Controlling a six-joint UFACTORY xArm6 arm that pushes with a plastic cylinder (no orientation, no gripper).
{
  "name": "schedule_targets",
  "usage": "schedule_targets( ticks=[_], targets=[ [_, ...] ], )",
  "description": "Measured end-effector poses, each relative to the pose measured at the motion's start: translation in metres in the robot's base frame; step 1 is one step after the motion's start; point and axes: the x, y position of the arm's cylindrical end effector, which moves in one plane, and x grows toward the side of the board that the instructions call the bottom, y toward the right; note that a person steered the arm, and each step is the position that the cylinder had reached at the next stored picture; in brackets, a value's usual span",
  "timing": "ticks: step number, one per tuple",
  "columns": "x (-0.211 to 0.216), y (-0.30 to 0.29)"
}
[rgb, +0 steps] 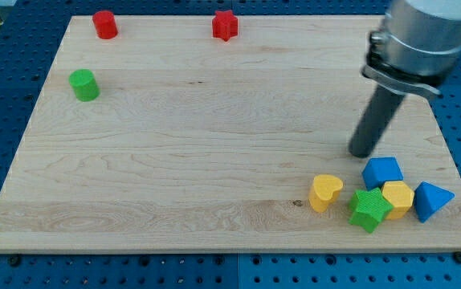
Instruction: Move the green circle above the yellow heart
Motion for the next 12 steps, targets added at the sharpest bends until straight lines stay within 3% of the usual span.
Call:
schedule_targets(
  ticks=[4,7,9,12],
  targets=[
    [-0.125,-0.158],
    [-0.16,-0.29],
    [-0.163,-0.399],
    [-0.128,-0.417]
  ],
)
